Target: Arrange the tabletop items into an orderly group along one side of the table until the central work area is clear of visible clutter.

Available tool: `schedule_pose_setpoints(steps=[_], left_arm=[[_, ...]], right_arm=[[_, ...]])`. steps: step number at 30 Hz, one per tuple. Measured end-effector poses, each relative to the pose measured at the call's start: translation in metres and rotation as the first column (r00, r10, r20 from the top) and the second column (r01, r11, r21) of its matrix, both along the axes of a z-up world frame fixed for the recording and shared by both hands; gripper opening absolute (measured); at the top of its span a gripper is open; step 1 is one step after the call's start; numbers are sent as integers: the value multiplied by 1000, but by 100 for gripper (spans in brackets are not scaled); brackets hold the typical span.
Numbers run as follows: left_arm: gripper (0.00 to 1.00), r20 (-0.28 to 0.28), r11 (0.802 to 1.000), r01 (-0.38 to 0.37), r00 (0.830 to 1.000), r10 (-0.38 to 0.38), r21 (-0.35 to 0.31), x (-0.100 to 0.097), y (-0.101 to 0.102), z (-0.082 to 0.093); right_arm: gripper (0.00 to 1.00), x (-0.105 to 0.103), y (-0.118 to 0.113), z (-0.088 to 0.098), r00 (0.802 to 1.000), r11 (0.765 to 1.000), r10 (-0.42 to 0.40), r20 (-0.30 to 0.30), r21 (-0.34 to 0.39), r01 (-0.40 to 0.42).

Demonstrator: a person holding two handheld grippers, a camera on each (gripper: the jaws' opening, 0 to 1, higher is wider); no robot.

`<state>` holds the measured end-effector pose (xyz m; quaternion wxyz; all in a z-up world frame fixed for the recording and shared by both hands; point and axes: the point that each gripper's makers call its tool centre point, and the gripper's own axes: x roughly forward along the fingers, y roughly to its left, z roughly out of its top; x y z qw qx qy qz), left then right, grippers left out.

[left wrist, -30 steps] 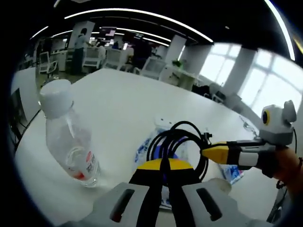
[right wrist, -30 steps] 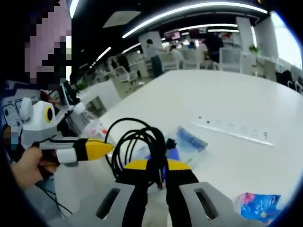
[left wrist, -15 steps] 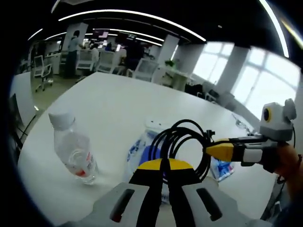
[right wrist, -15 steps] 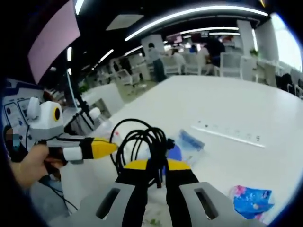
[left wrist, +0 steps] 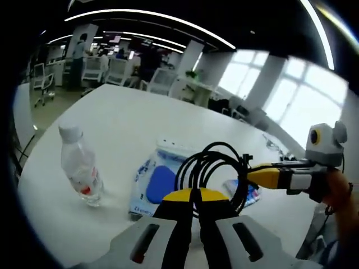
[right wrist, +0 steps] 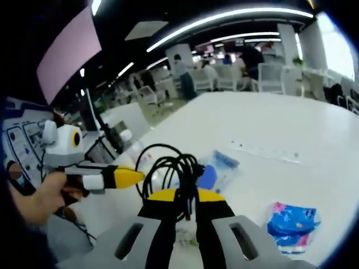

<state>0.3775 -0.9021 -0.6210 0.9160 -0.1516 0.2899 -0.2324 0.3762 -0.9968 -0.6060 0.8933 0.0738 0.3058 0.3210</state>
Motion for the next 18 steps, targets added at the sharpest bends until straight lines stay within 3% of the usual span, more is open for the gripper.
schedule_pose_setpoints(steps=[1, 2, 5, 9, 18], left_arm=[[2, -31, 998, -15, 999, 13, -55, -5, -7, 1], [2, -55, 995, 55, 997, -59, -81, -15, -20, 1], [2, -16, 998, 50, 999, -51, -24, -18, -23, -1], [2, -43, 996, 73, 996, -75, -51, -25, -30, -5], [2, -16, 987, 153, 988, -154, -42, -37, -53, 9]], right_arm=[[8, 0, -3, -2, 1000, 1000, -12, 0, -9, 12], [8, 1, -14, -8, 999, 997, -34, 7, -69, 34], [7, -7, -15, -10, 999, 999, -40, -16, -30, 40], [7, -16, -25, -10, 997, 998, -66, -26, -16, 65], [7, -37, -45, -1, 994, 994, -111, -19, -6, 111]])
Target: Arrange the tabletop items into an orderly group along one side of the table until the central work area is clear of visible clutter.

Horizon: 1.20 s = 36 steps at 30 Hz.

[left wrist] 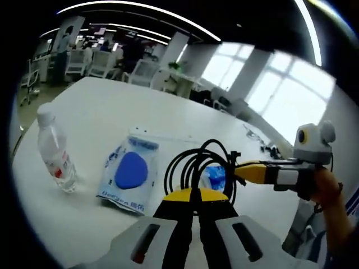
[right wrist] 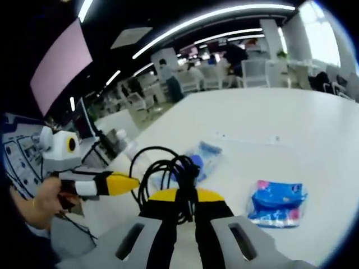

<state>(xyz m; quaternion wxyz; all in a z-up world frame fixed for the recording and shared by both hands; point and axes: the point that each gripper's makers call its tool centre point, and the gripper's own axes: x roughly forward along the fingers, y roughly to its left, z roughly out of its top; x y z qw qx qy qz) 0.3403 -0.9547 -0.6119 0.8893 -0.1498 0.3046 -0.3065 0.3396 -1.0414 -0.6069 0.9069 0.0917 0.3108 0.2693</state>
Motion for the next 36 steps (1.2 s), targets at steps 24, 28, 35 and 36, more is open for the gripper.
schedule_pose_setpoints(steps=[24, 28, 35, 36], left_arm=[[2, -23, 987, 162, 987, -162, -8, -52, -58, -3], [2, -40, 985, 174, 984, -174, -9, -59, -62, -9], [2, -79, 981, 193, 978, -192, 4, -68, -66, -25], [2, -90, 981, 194, 977, -193, 1, -68, -67, -28]], right_arm=[[5, -55, -54, -6, 992, 992, -115, -43, -46, 113], [4, -61, -59, -13, 990, 992, -125, -63, -43, 123], [4, -72, -63, -33, 984, 990, -141, -111, -23, 139], [4, -73, -64, -36, 982, 990, -144, -120, -21, 142]])
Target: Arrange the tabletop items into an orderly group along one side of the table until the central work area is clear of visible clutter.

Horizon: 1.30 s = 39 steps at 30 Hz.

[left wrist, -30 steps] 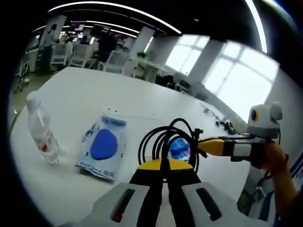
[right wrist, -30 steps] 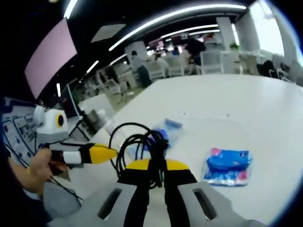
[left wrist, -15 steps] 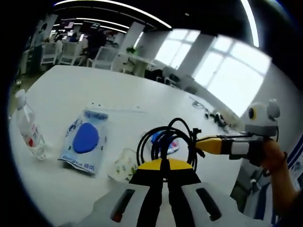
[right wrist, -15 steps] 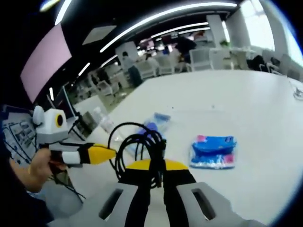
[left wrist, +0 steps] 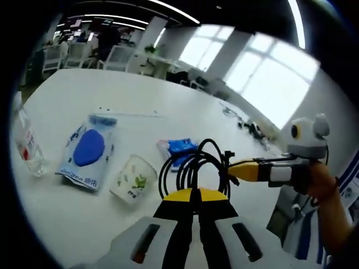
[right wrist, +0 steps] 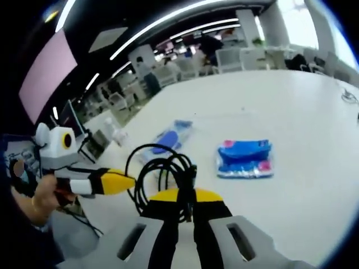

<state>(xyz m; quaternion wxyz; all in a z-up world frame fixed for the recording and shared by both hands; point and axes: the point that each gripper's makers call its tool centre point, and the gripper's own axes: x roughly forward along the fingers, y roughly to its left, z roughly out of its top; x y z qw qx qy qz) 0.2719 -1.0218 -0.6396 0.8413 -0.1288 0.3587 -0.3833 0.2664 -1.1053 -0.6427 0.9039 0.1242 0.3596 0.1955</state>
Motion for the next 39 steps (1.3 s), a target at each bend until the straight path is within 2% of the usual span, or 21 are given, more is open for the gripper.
schedule_pose_setpoints(steps=[16, 21, 30, 34, 39], left_arm=[[2, -116, 999, 28, 993, -25, 20, -8, -14, -40], [2, -136, 999, 35, 990, -29, 41, -7, -16, -54], [2, -162, 998, 18, 987, -8, 61, 4, -16, -72], [2, -172, 998, 11, 985, 1, 68, 11, -17, -82], [2, -188, 997, 0, 982, 15, 78, 17, -17, -93]], right_arm=[[3, -9, -16, -40, 994, 998, -37, -104, 49, 42], [3, -10, -17, -55, 991, 999, -25, -130, 26, 29], [3, -1, -17, -73, 987, 999, -26, -159, 38, 32], [3, 2, -19, -83, 979, 997, -46, -197, 57, 58], [3, 5, -20, -93, 976, 998, -42, -216, 37, 51]])
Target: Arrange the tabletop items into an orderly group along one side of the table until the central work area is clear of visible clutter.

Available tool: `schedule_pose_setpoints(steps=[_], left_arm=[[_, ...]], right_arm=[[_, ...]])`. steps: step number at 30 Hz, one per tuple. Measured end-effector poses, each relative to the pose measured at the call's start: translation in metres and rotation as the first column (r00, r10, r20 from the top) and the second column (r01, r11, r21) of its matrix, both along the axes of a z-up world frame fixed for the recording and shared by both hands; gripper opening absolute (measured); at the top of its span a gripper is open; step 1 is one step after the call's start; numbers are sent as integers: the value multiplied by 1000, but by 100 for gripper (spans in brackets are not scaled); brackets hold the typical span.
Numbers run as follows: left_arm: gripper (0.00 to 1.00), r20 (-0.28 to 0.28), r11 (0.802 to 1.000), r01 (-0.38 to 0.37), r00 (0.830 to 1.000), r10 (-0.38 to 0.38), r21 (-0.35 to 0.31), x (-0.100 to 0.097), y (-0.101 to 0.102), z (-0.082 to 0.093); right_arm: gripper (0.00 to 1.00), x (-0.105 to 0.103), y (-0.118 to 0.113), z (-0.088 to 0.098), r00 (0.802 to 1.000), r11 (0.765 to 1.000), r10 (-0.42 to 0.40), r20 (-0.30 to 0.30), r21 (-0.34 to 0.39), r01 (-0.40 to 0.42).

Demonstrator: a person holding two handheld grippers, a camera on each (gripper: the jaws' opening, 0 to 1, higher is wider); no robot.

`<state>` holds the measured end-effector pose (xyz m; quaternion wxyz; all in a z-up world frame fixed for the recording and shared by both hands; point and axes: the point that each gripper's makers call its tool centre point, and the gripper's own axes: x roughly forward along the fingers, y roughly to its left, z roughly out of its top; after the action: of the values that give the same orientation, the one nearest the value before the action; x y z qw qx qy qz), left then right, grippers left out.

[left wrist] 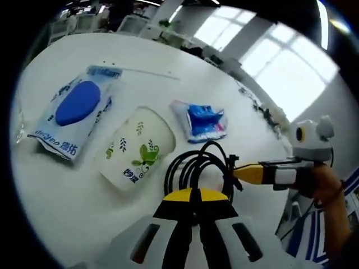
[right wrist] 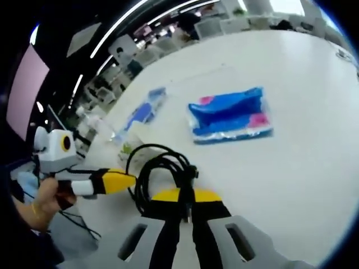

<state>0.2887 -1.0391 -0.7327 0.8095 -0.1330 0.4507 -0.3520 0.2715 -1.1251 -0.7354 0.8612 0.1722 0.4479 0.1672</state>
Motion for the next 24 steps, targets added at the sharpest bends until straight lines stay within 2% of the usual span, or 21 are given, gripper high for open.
schedule_pose_setpoints(steps=[2, 4, 7, 12, 24], left_arm=[[2, 2, 1000, -2, 1000, 2, -2, 2, -1, -2], [2, -1, 1000, -7, 1000, 7, -6, 3, -3, -4], [2, -1, 1000, -13, 1000, 13, -4, 5, -4, -6], [2, 6, 1000, -21, 1000, 21, 12, 8, 0, -10], [3, 66, 997, -10, 998, 5, 77, 9, 3, -15]], right_arm=[[0, 0, -2, -5, 1000, 999, 13, -7, -33, -13], [0, 2, 1, -8, 1000, 1000, 17, -11, -23, -17], [0, 2, 1, -18, 998, 995, 57, -23, -77, -59], [0, 7, 0, -18, 999, 998, 43, -17, -53, -44], [0, 7, 1, -17, 998, 994, 56, -11, -92, -57]])
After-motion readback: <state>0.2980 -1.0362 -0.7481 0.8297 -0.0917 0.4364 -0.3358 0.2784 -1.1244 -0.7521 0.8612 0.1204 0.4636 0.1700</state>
